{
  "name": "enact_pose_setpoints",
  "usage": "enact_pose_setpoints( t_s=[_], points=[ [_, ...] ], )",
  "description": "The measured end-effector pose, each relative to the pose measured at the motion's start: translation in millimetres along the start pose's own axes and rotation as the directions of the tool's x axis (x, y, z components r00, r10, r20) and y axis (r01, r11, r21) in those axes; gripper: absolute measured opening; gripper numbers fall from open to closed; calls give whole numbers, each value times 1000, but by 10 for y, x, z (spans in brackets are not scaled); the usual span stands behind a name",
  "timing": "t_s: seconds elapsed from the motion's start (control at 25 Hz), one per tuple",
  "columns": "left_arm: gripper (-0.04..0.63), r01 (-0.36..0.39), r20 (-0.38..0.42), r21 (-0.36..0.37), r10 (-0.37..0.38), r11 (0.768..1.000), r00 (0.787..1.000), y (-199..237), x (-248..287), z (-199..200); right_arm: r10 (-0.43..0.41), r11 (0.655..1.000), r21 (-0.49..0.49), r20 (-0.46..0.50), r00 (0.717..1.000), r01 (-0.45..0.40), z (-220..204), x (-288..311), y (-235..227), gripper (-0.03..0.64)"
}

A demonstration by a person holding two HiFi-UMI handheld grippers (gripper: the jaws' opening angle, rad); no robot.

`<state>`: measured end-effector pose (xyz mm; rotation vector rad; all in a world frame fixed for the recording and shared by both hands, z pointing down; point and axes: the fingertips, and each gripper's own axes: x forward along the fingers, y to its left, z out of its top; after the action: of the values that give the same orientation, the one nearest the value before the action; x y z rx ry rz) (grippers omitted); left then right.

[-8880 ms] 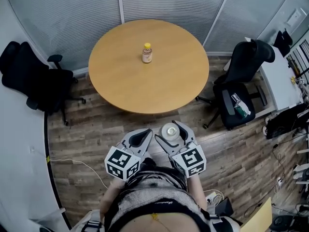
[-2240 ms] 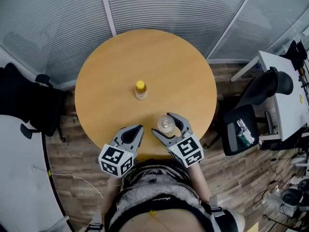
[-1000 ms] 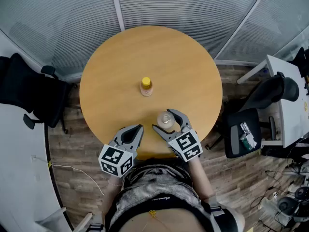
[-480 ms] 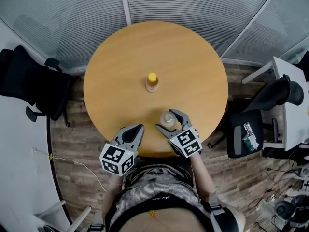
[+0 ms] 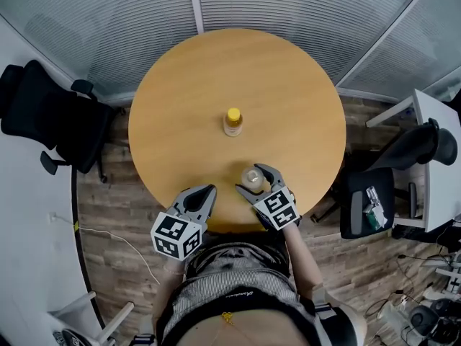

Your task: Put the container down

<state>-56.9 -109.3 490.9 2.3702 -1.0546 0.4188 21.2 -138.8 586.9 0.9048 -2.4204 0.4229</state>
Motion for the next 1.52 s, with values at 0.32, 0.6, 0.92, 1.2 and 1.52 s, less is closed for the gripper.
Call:
enact_pose_setpoints(
  t_s=[0.32,0.6,0.92,1.2,1.52],
  points=[
    [21,-4,-14,-11,4,1000,1000,66,47,-28,11,1000,-3,-34,999,-11,-160,229,-99,348],
    [21,3,-27,-11,-4,1000,1000,78,84,-63,12,1000,-17,-52,999,-13,-279,431,-191,348],
    [21,-1,-43,-20,0,1000,999,107,106,-107,18,999,-42,-76,997,-22,-372,639,-288,348],
    [21,0,-53,-25,-1,1000,999,122,125,-140,31,998,-46,-117,993,-37,-497,823,-336,348],
    [20,-2,-62,-33,0,999,998,127,117,-175,24,996,-77,-139,990,-35,-596,988,-397,348]
  ],
)
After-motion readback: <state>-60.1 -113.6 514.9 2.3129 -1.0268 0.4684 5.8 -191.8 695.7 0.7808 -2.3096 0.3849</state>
